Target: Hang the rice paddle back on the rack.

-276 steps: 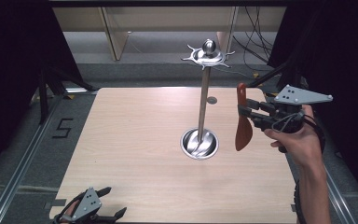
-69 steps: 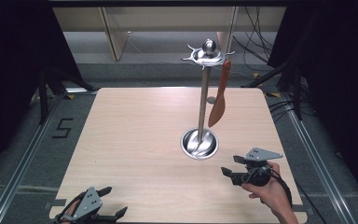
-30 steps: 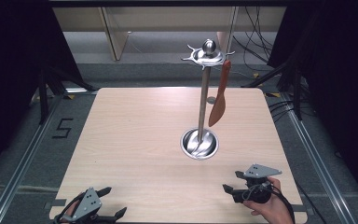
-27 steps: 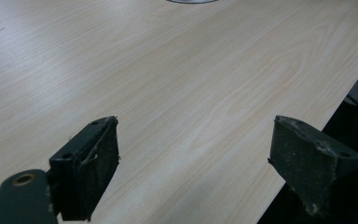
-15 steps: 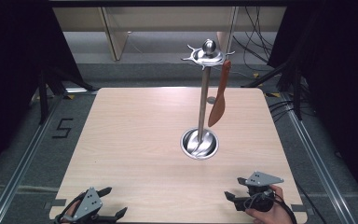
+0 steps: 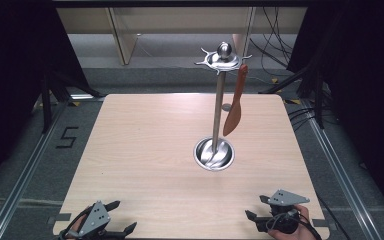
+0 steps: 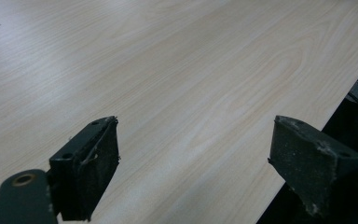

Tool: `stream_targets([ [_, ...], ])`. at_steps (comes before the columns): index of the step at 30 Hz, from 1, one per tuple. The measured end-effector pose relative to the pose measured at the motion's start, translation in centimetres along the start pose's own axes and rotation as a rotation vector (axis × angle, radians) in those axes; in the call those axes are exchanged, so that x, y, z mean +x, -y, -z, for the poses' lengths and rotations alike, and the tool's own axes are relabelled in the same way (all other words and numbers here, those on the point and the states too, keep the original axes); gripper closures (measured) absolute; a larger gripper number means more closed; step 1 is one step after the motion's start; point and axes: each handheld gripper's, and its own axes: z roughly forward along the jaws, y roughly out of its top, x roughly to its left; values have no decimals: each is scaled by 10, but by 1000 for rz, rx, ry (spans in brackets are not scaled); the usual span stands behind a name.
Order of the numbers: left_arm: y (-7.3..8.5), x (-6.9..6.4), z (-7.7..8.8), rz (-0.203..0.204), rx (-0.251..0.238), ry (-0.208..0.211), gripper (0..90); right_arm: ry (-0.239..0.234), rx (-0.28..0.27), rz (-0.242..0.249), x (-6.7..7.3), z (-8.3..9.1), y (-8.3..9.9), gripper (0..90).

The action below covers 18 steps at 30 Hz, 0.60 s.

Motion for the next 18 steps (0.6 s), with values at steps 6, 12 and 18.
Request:
stream_targets([
  [6, 0, 1, 1, -5, 5, 0, 150, 0, -4, 20, -1, 1, 3, 263],
  [12, 0, 1, 1, -6, 1, -1, 150, 1, -4, 21, -4, 2, 5, 262],
  [18, 0, 1, 1, -4, 5, -1, 150, 9, -8, 2, -5, 3, 6, 261],
])
